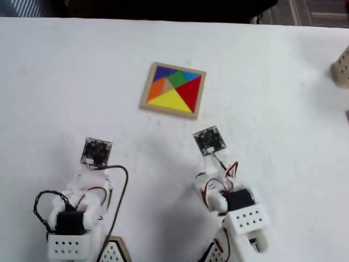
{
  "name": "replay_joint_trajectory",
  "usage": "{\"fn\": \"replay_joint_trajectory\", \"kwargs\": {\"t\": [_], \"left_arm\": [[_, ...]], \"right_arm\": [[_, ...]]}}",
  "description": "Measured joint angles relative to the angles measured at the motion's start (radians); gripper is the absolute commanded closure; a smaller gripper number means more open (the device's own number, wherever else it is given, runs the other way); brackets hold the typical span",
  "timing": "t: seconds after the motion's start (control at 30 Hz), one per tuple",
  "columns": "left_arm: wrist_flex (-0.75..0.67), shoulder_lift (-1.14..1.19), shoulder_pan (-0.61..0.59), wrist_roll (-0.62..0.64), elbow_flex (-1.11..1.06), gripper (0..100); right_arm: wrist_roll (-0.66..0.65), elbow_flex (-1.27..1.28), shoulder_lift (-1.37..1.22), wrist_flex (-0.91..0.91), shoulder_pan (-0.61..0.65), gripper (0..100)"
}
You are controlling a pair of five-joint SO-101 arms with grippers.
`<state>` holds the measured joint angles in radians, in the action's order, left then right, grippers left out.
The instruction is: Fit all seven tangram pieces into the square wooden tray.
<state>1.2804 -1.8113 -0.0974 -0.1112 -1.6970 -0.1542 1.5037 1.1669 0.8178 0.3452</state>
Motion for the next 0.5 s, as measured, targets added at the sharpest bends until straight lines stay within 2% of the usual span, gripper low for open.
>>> {"fn": "replay_joint_trajectory", "kwargs": {"t": [0.23,0.5], "left_arm": [[0.0,0.0,0.003,0.0,0.0,98],[0.0,0.0,0.003,0.0,0.0,98]], "right_arm": [[0.0,0.172,0.16,-0.204,-0.003,97.8],[0.0,0.183,0.282,-0.052,-0.002,97.8]]}}
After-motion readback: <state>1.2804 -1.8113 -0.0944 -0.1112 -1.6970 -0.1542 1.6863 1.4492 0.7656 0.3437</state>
